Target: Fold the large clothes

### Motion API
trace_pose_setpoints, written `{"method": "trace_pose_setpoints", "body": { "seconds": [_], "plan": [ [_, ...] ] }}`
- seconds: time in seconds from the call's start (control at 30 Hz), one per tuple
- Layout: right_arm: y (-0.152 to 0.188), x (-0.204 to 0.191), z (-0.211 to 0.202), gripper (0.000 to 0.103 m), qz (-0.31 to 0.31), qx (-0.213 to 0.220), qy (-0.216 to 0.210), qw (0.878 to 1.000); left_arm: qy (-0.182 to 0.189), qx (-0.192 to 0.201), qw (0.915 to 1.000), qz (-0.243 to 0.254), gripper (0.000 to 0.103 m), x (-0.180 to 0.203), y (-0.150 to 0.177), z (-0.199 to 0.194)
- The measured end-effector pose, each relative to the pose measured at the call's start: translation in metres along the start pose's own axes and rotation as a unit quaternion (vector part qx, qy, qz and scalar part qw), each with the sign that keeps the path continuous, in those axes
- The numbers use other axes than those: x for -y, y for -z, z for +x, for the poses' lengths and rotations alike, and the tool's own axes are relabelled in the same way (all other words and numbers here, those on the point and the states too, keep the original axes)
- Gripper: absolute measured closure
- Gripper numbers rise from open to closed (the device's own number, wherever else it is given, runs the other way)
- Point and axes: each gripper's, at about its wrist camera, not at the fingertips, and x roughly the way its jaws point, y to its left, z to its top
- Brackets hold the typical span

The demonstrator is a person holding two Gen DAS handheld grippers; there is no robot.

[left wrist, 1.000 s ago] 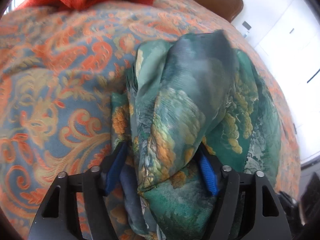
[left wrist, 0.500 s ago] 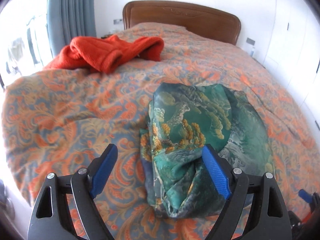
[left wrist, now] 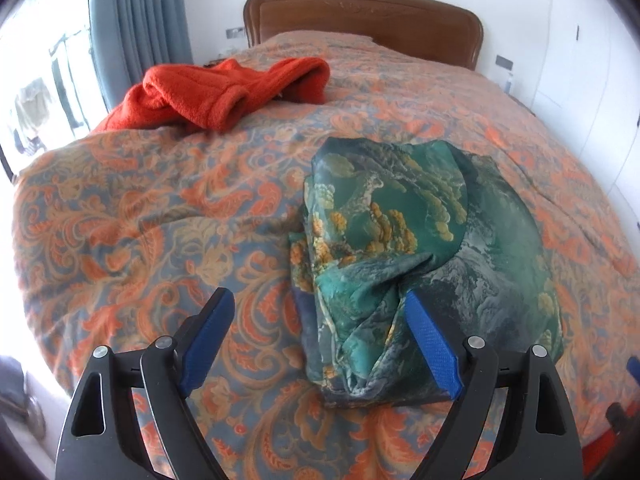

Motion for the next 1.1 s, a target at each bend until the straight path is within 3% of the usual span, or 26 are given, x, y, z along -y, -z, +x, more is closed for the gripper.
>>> {"method": "trace_pose_setpoints", "body": {
  "seconds": [0.1,0.17,0.27,0.33,0.43,0.5,0.57,0.63,0.73,0.83,0.97,1.1],
  "plan": [
    [-0.003,0.006,-0.030,0.016,-0.016,0.078,-0.013,0.997,0.033,-0.010,0.9984,-0.045,0.015,-0.028,0.005,0.005],
    [-0.002,0.008,-0.039,0.004,-0.055,0.109,-0.010,0.992,0.032,-0.009,0.9973,-0.065,0.015,-0.043,0.010,0.008],
    [0.002,0.018,-0.032,0.001,-0.071,0.078,-0.004,0.994,0.026,-0.045,0.9976,-0.047,0.012,-0.053,0.015,0.018],
    [0.007,0.027,-0.028,0.001,-0.051,0.066,-0.008,0.996,0.024,-0.069,0.9966,-0.039,0.002,-0.055,0.017,0.022],
    [0.011,0.034,-0.022,0.001,-0.026,0.051,-0.019,0.998,0.035,-0.078,0.9954,-0.043,0.001,-0.058,0.015,0.022],
    [0.011,0.033,-0.017,0.001,-0.021,0.040,-0.027,0.999,0.077,-0.078,0.9923,-0.059,0.002,-0.060,0.008,0.022],
    [0.007,0.028,-0.013,0.001,-0.018,0.029,-0.040,0.999,0.150,-0.077,0.9821,-0.083,0.004,-0.058,-0.004,0.025],
    [0.001,0.024,-0.008,0.001,-0.014,0.020,-0.054,0.998,0.192,-0.072,0.9748,-0.088,0.011,-0.052,-0.016,0.029],
    [-0.012,0.020,-0.005,0.001,-0.001,0.022,-0.079,0.997,0.236,-0.076,0.9658,-0.075,0.010,-0.042,-0.032,0.045],
    [-0.026,0.020,-0.001,0.001,0.015,0.023,-0.094,0.995,0.266,-0.113,0.9545,-0.076,0.006,-0.037,-0.036,0.079],
    [-0.046,0.030,0.012,0.001,0.053,0.011,-0.117,0.992,0.260,-0.152,0.9496,-0.087,0.000,-0.039,-0.022,0.118],
    [-0.069,0.054,0.048,0.001,0.107,-0.019,-0.145,0.984,0.256,-0.162,0.9473,-0.104,0.000,-0.039,-0.008,0.139]
  ]
}}
